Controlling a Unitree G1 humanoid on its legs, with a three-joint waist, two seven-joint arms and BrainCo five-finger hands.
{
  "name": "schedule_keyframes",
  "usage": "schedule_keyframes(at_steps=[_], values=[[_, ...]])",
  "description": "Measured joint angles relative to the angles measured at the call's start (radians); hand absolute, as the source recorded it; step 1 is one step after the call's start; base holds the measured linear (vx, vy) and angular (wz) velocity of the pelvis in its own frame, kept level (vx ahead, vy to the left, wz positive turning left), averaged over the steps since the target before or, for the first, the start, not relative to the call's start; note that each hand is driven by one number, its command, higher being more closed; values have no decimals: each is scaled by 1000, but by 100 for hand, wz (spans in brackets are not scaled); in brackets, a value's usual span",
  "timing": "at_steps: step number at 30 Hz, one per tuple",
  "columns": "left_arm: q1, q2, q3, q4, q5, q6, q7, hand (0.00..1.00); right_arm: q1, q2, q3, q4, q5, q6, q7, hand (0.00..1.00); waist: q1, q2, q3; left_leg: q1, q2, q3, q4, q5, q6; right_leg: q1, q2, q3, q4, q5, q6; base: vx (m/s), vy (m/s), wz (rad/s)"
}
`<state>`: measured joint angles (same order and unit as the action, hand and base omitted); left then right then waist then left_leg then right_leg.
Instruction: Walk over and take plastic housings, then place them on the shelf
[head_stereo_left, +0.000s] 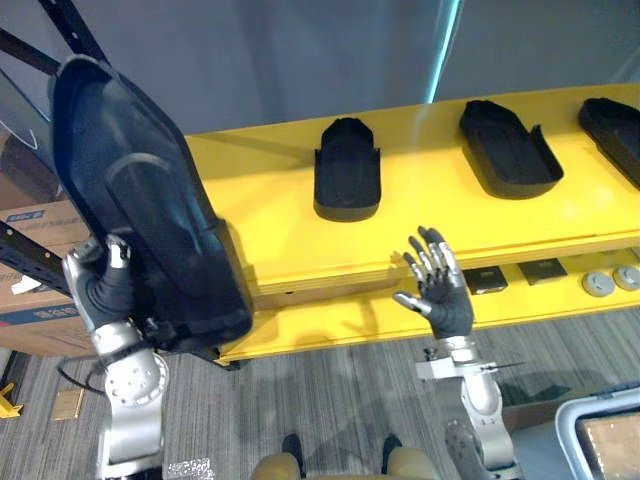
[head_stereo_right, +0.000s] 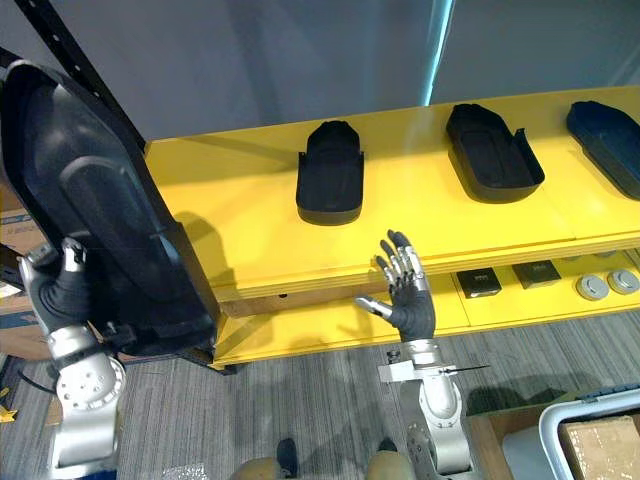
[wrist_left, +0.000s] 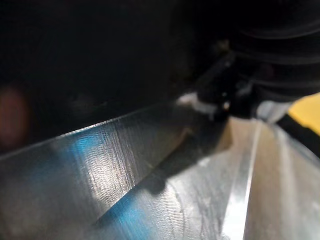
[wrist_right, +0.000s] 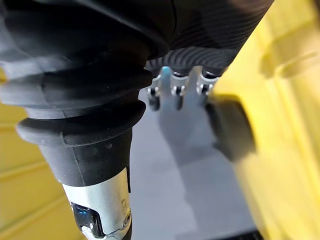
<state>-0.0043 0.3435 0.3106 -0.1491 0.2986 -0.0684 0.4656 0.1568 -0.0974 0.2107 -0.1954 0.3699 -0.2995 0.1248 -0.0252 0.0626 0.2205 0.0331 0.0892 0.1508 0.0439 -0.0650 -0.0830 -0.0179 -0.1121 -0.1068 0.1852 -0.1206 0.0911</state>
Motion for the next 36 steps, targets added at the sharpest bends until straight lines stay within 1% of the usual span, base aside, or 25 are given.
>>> schedule_keyframes(at_steps=[1,2,4,5,6,8,10,11,14,15,16,17,18,20,22,24,25,27,30,32,33,36], values=[[-49,50,0,94,4,25,0,100,-2,-7,19,0,0,5,9,0,-3,1,1,-2,-4,3,-2,1,1,-9,-6,3,6,0,0,-44,41,-6],[-73,75,0,148,1,34,0,100,-4,-12,31,0,0,13,12,0,-6,2,1,-2,-6,7,-2,1,1,-14,-8,7,10,-1,1,-22,38,-15],[-149,159,1,344,-33,73,-4,100,-2,-35,66,0,-1,53,31,0,-19,2,1,-2,-11,27,-2,4,1,-35,-10,32,35,-3,5,21,24,-25],[-167,173,0,381,-49,81,-9,100,-1,-41,70,0,-1,62,34,0,-24,3,1,-2,-13,28,-2,6,2,-36,-11,36,38,-2,6,41,20,-18],[-199,192,-1,441,-68,98,-15,100,0,-57,78,0,-1,74,38,0,-37,3,2,-2,-16,28,-2,7,4,-40,-13,41,40,-1,7,32,15,-6],[-244,214,-1,520,-102,108,-26,100,2,-76,85,0,0,83,49,0,-45,7,4,-2,-17,34,-1,7,4,-57,-13,55,56,-1,8,24,12,-14],[-291,225,-1,593,-142,128,-46,100,2,-91,87,0,1,84,51,0,-46,20,11,-3,-16,52,-2,7,4,-70,-12,66,69,-1,8,16,-2,-22],[-319,228,-3,647,-172,138,-59,100,2,-108,88,0,1,88,53,0,-55,33,18,-4,-17,54,-2,11,9,-76,-12,79,72,-1,8,15,-7,-20],[-353,229,-16,684,-214,144,-92,100,-5,-128,112,-8,11,91,51,0,-77,51,38,-23,-21,53,-2,27,13,-106,-15,83,92,-2,5,-5,-15,-4],[-362,229,-18,684,-214,145,-97,100,-5,-131,119,-14,16,93,50,0,-80,51,48,-23,-21,53,-2,29,12,-109,-13,83,98,-4,3,-55,-49,0],[-373,229,-20,685,-214,145,-102,100,-4,-132,133,-32,30,105,48,0,-90,52,60,-29,-20,52,-1,30,10,-122,-13,83,114,-13,1,-55,-40,1],[-375,229,-20,685,-213,145,-103,100,-4,-133,142,-38,33,107,48,0,-96,52,64,-33,-20,52,-1,30,10,-129,-13,83,121,-16,0,-56,-33,-2],[-385,228,-27,688,-214,154,-106,100,-2,-132,158,-53,49,109,48,0,-99,50,77,-35,-19,54,0,32,7,-144,-14,88,143,-28,0,-48,-37,-4],[-389,228,-44,689,-215,167,-115,100,4,-134,170,-72,49,109,48,0,-99,50,84,-37,-18,56,-1,33,5,-158,-15,91,167,-40,-5,-47,-50,-4],[-388,225,-50,690,-217,182,-124,100,7,-136,188,-98,48,109,48,0,-98,52,92,-42,-19,67,-1,34,4,-188,-19,105,202,-65,-7,-51,-55,-7],[-389,225,-50,690,-220,189,-126,100,6,-140,206,-113,48,111,47,0,-98,57,95,-56,-20,79,0,35,3,-216,-21,109,224,-73,-8,-43,-45,-9],[-389,224,-50,690,-219,203,-130,100,7,-144,212,-116,48,115,46,0,-99,57,96,-62,-21,83,1,35,2,-231,-22,113,238,-77,-9,-27,-41,-6],[-389,219,-50,690,-219,226,-136,100,12,-151,214,-117,48,124,45,0,-99,61,100,-67,-23,94,1,35,2,-248,-23,120,254,-80,-9,-12,-29,-9],[-393,219,-49,690,-220,263,-143,100,18,-162,214,-131,48,131,43,0,-98,66,124,-69,-27,111,4,35,2,-267,-26,136,280,-80,-8,-6,-16,-10],[-398,223,-48,690,-220,275,-148,100,30,-175,215,-149,48,134,43,0,-97,69,129,-70,-31,114,4,35,2,-274,-31,139,288,-88,-6,0,0,0],[-398,235,-47,690,-220,292,-149,100,34,-177,214,-152,48,135,43,0,-97,68,130,-70,-33,120,4,35,2,-279,-34,139,296,-93,-7,0,0,0],[-397,253,-32,690,-220,304,-159,100,44,-184,213,-152,48,135,43,0,-97,70,139,-70,-34,127,5,34,2,-284,-37,140,308,-98,-8,0,0,0]])
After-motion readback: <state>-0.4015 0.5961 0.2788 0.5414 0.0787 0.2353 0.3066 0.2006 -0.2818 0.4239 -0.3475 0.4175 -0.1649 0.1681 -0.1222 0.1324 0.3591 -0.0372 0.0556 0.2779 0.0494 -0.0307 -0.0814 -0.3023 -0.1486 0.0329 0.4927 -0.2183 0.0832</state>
